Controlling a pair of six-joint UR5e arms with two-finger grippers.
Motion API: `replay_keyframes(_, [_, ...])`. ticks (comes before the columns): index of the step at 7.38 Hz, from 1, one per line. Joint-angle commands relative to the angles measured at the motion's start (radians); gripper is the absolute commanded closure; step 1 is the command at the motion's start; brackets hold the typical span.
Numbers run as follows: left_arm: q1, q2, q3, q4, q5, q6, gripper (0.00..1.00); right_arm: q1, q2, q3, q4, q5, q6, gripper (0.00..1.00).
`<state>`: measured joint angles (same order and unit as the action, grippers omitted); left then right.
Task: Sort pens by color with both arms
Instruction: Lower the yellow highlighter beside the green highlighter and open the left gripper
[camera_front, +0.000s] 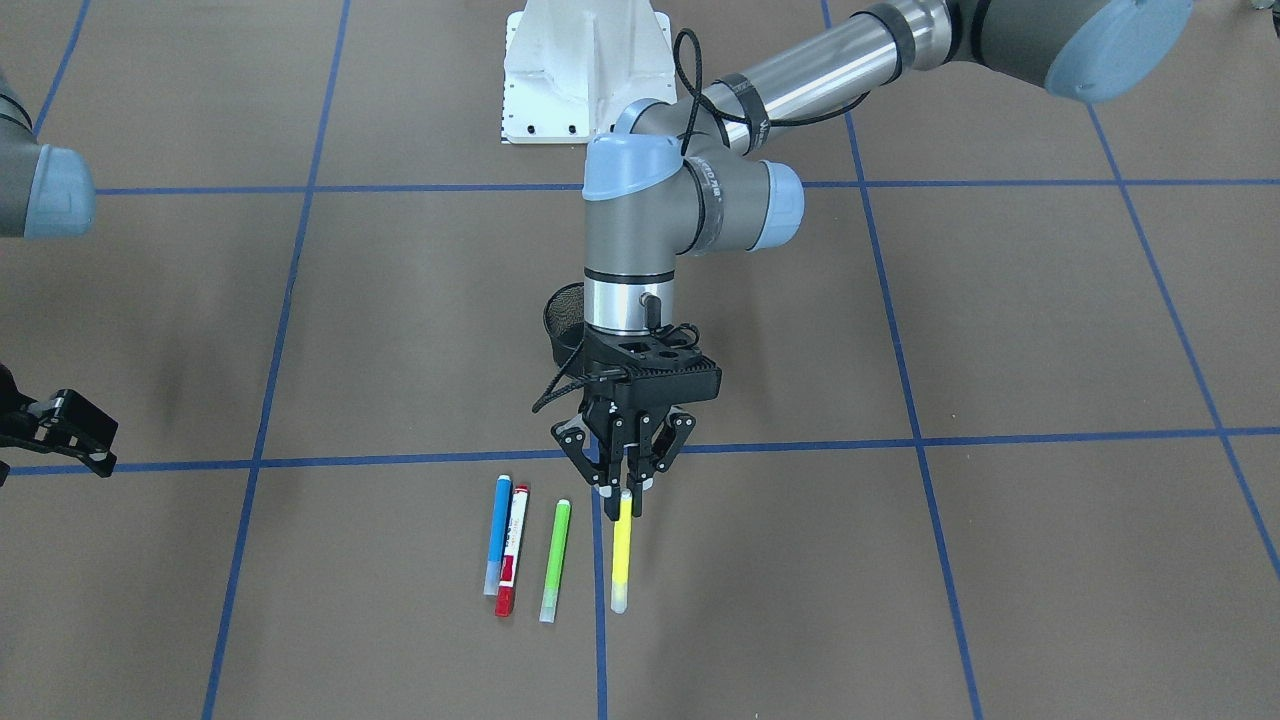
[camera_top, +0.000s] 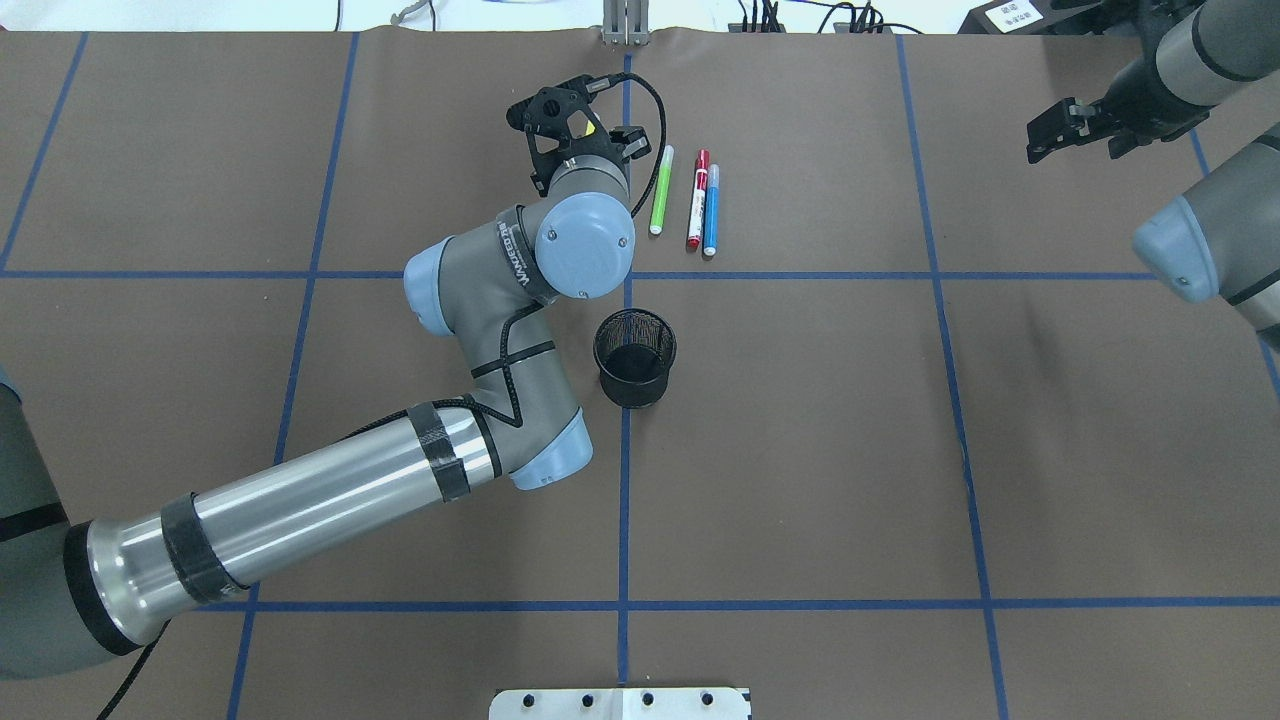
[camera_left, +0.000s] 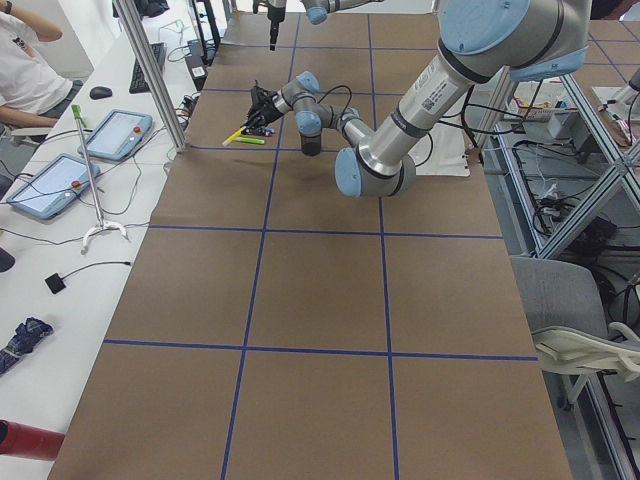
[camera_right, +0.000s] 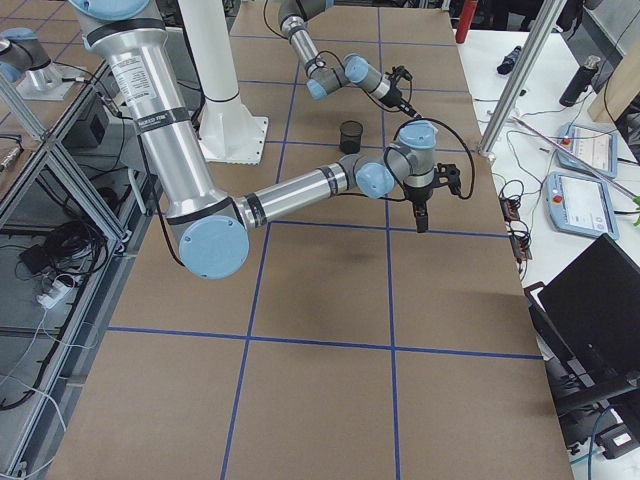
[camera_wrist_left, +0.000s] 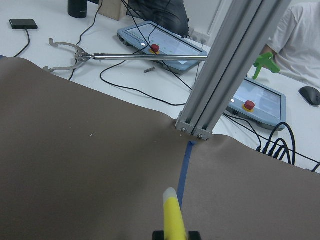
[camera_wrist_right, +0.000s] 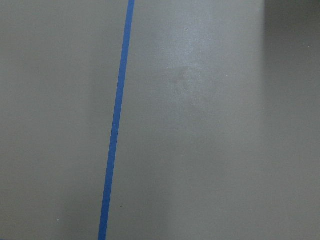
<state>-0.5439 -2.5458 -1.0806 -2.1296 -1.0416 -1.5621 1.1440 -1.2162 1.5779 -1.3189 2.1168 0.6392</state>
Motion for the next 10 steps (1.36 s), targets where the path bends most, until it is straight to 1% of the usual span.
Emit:
replay_keyframes(1, [0.013, -0.027, 0.088, -0.070, 0.041, -0.030, 1.00, -0.001, -0.002, -0.001, 0.000, -0.001, 0.000, 0.00])
replay_keyframes(4, [0.013, -0.033, 0.096, -0.093, 0.005, 0.011, 1.00, -0.001, -0.002, -0.001, 0.000, -0.001, 0.001, 0.00])
replay_keyframes(5, [0.013, -0.033, 0.094, -0.093, -0.023, 0.016, 1.00, -0.001, -0.002, 0.001, 0.000, -0.001, 0.002, 0.00])
replay_keyframes(6, [0.013, -0.033, 0.094, -0.098, -0.029, 0.017, 0.97, -0.001, -0.002, 0.001, 0.000, -0.001, 0.010, 0.00])
replay_keyframes(7, [0.013, -0.034, 0.093, -0.098, -0.031, 0.019, 0.20, -0.003, -0.002, 0.002, 0.000, -0.001, 0.010, 0.00])
replay_keyframes(8, [0.013, -0.033, 0.084, -0.096, -0.043, 0.033, 0.00, -0.003, 0.000, 0.001, 0.000, -0.001, 0.010, 0.00])
replay_keyframes(10, [0.015, -0.030, 0.045, -0.096, -0.055, 0.112, 0.00, -0.004, 0.001, -0.001, 0.000, -0.001, 0.010, 0.00])
